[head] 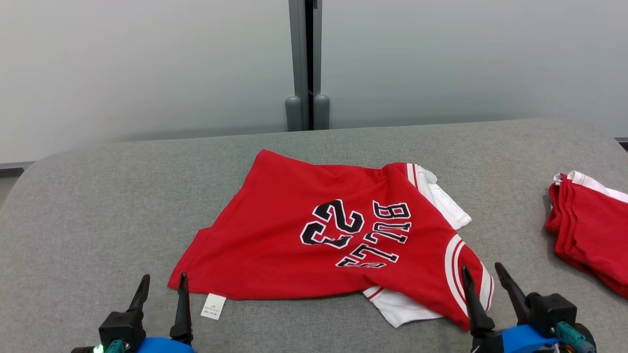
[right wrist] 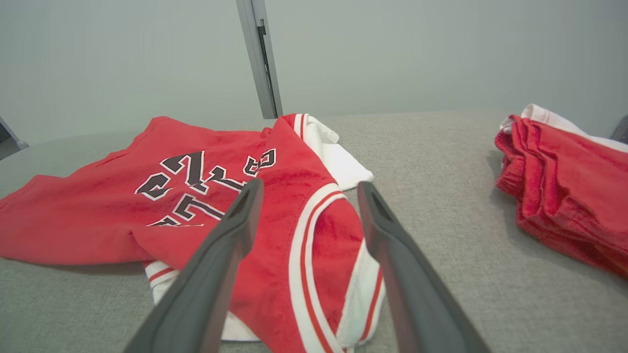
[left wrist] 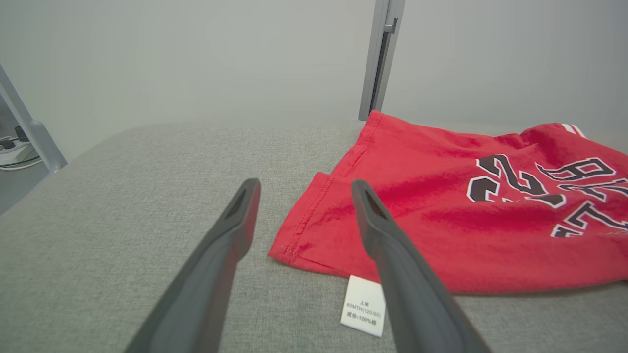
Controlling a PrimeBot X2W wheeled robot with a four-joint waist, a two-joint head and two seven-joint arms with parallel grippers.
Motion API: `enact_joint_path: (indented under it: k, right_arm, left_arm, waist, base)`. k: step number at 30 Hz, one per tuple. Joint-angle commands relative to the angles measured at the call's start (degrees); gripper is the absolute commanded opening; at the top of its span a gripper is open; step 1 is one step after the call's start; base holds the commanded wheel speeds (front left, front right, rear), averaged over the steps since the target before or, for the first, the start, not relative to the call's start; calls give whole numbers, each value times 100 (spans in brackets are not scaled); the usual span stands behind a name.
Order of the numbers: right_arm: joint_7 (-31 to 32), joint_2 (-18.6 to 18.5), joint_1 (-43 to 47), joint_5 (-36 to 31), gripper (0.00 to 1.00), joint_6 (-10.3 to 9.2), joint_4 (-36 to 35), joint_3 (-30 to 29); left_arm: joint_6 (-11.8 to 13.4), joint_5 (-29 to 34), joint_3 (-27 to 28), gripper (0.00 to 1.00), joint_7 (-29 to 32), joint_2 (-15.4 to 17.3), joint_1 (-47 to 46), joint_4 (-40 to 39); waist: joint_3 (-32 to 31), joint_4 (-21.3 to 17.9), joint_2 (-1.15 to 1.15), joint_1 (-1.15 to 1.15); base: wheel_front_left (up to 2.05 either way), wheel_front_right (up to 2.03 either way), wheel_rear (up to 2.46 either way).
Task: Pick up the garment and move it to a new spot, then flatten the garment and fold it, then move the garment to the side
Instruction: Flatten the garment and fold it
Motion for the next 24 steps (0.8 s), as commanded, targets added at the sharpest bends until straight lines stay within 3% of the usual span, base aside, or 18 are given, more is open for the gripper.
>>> enact_joint_path:
  k: [1,20,22,23,24]
  right_arm:
    - [-17,-13,109,10,100,3,84,47]
    - [-17,-14,89,-500,98,2,1141,-84]
    - [-17,-15,44,-558,73,2,1231,-121]
    - [-17,-14,28,-557,54,2,1271,-131]
    - [-17,-14,13,-559,40,2,1290,-141]
  left_arm:
    - [20,36,7,100,0,-13,31,10]
    - [-53,-83,-80,100,0,-25,-111,115]
    - [-47,-93,-88,100,0,-26,-116,112]
    - [-45,-97,-88,100,0,-26,-118,112]
    - [-47,-99,-91,100,0,-26,-120,110]
  waist:
    - [32,12,0,0]
    - [331,175,0,0]
    - [354,198,0,0]
    - [362,207,0,0]
    - [370,217,0,0]
  base:
    - [0,0,0]
    - [0,0,0]
    - [0,0,0]
    - [0,0,0]
    - [0,0,0]
